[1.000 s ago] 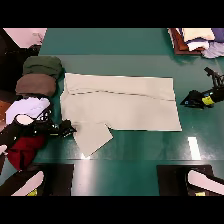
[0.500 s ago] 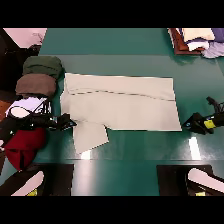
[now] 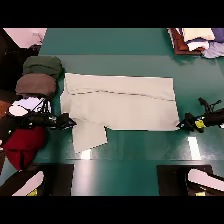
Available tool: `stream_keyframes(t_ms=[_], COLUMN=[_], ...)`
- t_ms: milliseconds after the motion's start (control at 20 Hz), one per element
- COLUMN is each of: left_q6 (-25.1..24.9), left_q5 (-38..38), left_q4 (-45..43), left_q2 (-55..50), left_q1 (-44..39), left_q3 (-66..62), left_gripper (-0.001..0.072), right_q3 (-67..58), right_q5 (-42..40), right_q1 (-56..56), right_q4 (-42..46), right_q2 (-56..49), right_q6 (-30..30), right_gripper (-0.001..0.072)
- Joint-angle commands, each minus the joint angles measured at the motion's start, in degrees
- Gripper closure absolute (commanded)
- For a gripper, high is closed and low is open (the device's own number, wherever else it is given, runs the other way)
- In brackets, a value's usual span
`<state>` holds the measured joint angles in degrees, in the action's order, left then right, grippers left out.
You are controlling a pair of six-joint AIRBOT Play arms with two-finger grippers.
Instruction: Fold the shirts.
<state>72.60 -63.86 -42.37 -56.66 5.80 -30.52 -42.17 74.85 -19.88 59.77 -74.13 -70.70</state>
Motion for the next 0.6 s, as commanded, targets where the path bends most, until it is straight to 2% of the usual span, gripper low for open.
stream_keyframes(t_ms=[0,150,350,450,550], left_q6=[2.51,8.02,14.21,14.47,13.84], left_q5=[-8.33,-16.17,-26.27,-23.96,-16.87], left_q4=[-5.99,-11.72,-9.33,-9.29,-9.31], left_q2=[5.51,16.7,26.32,26.08,23.43], left_q1=[0.0,0.0,0.0,0.0,0.0], left_q3=[0.0,0.9,1.92,-1.09,-5.27], left_gripper=[0.0689,0.0688,0.0687,0.0687,0.0687], right_q3=[-0.37,2.36,8.09,7.52,3.39], right_q5=[6.1,11.67,14.38,13.73,12.55], right_q1=[0.0,-2.23,-6.21,-6.19,-4.35], right_q4=[5.27,13.25,13.88,13.07,11.72], right_q2=[5.22,15.43,27.89,30.47,29.09], right_q6=[-0.98,-1.49,-2.03,-4.57,-5.29], right_gripper=[0.0696,0.0696,0.0696,0.0696,0.0696])
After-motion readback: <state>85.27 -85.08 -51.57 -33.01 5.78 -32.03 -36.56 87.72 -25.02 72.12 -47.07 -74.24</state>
